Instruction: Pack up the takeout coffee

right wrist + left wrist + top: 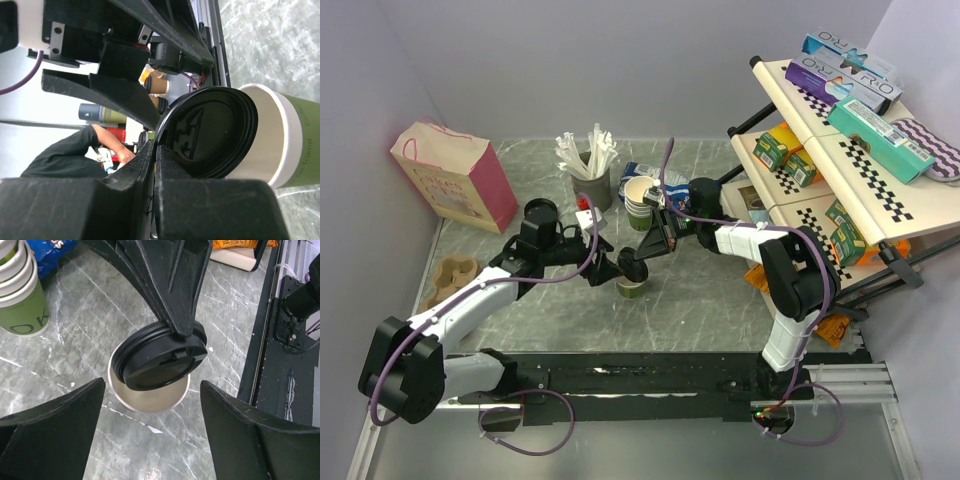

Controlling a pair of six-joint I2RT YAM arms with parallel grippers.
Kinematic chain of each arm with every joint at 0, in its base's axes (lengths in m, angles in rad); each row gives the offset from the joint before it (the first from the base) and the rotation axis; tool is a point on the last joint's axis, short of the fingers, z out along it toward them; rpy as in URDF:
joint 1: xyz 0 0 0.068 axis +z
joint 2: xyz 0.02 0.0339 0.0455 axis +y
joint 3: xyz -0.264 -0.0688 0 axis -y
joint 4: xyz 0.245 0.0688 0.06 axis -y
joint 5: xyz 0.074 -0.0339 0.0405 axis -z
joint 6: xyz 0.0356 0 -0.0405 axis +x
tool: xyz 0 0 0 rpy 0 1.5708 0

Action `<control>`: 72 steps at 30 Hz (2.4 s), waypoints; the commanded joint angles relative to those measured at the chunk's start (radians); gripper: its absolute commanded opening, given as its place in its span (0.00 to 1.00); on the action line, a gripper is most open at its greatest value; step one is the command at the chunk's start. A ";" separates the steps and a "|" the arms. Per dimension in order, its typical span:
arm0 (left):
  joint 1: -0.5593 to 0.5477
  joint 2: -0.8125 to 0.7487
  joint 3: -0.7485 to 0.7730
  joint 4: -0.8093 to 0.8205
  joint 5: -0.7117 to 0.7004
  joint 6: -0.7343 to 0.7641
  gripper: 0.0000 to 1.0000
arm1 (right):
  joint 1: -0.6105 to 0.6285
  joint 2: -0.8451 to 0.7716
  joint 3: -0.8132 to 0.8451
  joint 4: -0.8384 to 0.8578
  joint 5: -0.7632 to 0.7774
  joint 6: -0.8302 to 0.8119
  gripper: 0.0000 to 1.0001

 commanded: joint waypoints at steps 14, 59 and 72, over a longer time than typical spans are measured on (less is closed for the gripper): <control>-0.050 0.031 0.009 0.096 -0.030 0.003 0.82 | -0.024 -0.002 0.064 -0.367 0.063 -0.302 0.12; -0.056 0.091 -0.005 0.114 -0.034 0.025 0.82 | -0.045 0.045 0.172 -0.674 0.162 -0.538 0.33; -0.056 0.093 -0.016 0.105 -0.060 0.026 0.81 | -0.045 0.061 0.182 -0.702 0.186 -0.563 0.35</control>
